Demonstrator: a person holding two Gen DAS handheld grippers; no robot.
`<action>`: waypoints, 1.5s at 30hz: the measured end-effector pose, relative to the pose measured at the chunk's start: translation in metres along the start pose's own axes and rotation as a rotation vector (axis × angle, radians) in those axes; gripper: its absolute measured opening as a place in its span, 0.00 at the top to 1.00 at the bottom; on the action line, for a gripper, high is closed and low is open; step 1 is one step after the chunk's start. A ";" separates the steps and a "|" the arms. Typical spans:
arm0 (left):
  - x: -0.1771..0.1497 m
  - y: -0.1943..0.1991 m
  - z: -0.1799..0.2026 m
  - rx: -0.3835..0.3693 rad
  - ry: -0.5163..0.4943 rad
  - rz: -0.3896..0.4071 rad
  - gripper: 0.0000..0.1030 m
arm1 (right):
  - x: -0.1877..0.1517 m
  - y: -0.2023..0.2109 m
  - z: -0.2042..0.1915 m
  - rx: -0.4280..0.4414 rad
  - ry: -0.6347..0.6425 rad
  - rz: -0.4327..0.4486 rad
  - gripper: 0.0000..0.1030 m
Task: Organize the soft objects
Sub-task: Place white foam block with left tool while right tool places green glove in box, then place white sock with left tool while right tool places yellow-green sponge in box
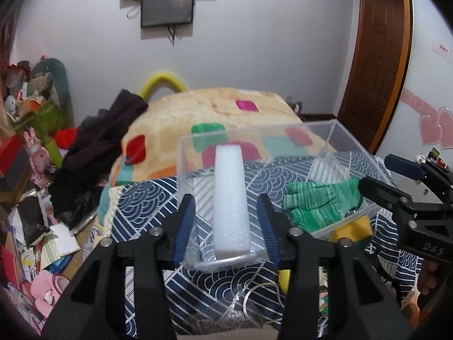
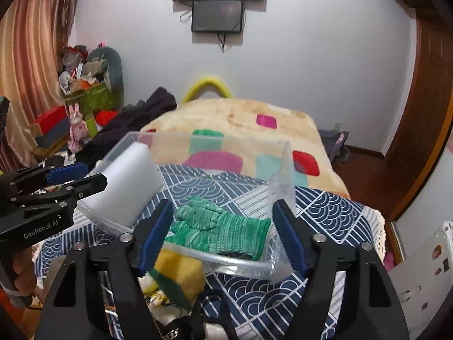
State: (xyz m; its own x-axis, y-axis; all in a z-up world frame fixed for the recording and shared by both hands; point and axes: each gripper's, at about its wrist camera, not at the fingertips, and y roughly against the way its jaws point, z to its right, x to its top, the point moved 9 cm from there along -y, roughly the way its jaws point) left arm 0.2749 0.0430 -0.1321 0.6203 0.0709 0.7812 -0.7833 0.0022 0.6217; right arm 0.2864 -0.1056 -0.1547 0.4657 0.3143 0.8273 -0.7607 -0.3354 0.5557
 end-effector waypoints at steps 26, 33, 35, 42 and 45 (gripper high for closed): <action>-0.058 0.065 0.005 -0.007 -0.039 0.066 0.09 | -0.028 0.028 -0.026 0.077 -0.075 0.078 0.21; -0.101 0.043 -0.007 -0.017 0.004 -0.048 0.09 | -0.046 0.006 -0.028 0.072 -0.085 0.005 0.21; -0.110 0.040 -0.010 -0.021 0.013 -0.065 0.07 | -0.048 0.000 -0.029 0.073 -0.088 -0.011 0.21; -0.126 0.034 -0.011 -0.075 0.049 -0.100 0.07 | -0.053 -0.022 -0.034 0.074 -0.082 -0.064 0.22; -0.132 0.033 -0.007 -0.102 0.053 -0.113 0.09 | -0.055 -0.030 -0.036 0.086 -0.092 -0.091 0.22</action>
State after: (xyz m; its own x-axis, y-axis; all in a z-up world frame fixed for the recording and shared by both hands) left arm 0.1673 0.0405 -0.2152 0.7034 0.1174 0.7010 -0.7108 0.1146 0.6940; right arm 0.2675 -0.0807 -0.2198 0.5735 0.2657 0.7749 -0.6739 -0.3848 0.6307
